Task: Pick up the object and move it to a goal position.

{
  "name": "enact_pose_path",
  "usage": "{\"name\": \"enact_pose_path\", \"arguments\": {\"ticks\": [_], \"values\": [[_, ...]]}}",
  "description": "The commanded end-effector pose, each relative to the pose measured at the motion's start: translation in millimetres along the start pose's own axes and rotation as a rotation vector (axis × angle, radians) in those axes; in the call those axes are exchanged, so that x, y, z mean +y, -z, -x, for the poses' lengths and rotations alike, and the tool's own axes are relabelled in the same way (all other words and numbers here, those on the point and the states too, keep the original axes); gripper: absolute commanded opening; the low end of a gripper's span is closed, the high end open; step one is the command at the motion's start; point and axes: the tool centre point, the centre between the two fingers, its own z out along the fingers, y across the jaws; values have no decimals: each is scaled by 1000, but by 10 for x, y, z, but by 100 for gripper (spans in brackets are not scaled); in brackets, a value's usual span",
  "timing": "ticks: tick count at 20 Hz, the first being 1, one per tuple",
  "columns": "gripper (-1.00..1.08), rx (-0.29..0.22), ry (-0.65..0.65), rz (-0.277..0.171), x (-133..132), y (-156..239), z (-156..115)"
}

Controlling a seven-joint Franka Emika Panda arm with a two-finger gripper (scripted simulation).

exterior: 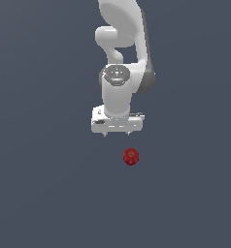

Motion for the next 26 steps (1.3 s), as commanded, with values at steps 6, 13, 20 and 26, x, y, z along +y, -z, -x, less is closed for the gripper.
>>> {"name": "enact_pose_path", "arguments": {"ticks": [6, 13, 20, 26], "values": [[100, -12, 14, 8, 44, -21, 6], [100, -22, 18, 15, 92, -32, 24], [100, -14, 88, 18, -24, -107, -100], [100, 6, 235, 20, -286, -278, -346]]}}
